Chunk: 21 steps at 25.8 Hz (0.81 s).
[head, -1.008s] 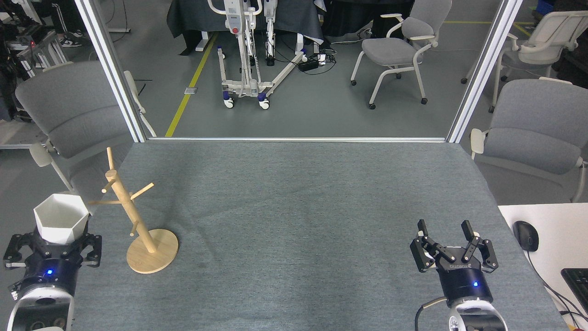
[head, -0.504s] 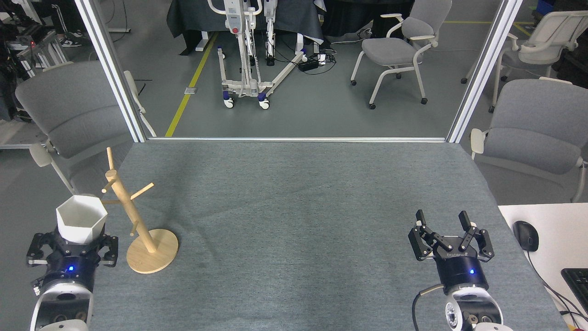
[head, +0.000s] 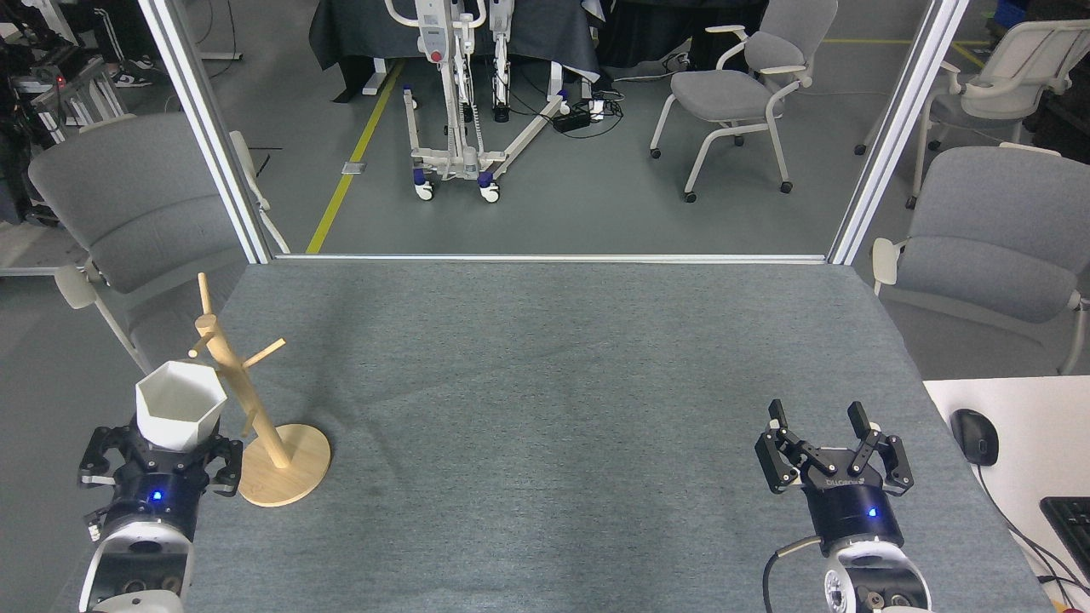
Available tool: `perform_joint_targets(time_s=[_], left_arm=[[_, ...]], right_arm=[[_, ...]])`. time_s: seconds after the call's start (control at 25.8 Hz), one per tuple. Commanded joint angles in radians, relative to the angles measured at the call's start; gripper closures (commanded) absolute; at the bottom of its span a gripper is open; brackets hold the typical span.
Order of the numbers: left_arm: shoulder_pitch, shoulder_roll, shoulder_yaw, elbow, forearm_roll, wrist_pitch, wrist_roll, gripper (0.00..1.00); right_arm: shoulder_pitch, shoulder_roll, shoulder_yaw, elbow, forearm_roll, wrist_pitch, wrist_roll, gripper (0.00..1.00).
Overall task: Hang cup on storage rack
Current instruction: 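Raise the cup with the left gripper onto a stand peg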
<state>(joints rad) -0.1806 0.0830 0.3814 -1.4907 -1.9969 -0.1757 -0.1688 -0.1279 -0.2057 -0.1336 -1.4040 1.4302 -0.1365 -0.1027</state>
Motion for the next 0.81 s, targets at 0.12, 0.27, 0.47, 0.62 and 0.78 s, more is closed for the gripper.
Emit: perform_joint_targets(time_s=[0.12, 0.27, 0.47, 0.62, 0.78], left_arm=[[-0.003, -0.003, -0.004, 0.055, 0.001, 0.007, 0.005, 0.20], [-0.003, -0.012, -0.004, 0.087, 0.003, 0.008, 0.011, 0.08], [-0.003, -0.031, -0.013, 0.093, 0.009, 0.008, 0.045, 0.07], [-0.003, -0.060, -0.013, 0.130, 0.009, 0.008, 0.086, 0.04], [-0.003, -0.097, -0.015, 0.213, 0.010, 0.005, 0.124, 0.03]], right_arm=[[-0.001, 0.000, 0.003, -0.006, 0.001, 0.000, 0.004, 0.00], [-0.001, 0.005, 0.008, -0.006, 0.004, 0.000, 0.006, 0.00], [-0.003, -0.001, 0.006, -0.006, 0.003, 0.000, 0.008, 0.00], [-0.012, -0.004, 0.002, 0.002, -0.004, 0.000, 0.008, 0.00], [-0.009, 0.009, -0.003, 0.002, 0.003, 0.002, 0.008, 0.00]])
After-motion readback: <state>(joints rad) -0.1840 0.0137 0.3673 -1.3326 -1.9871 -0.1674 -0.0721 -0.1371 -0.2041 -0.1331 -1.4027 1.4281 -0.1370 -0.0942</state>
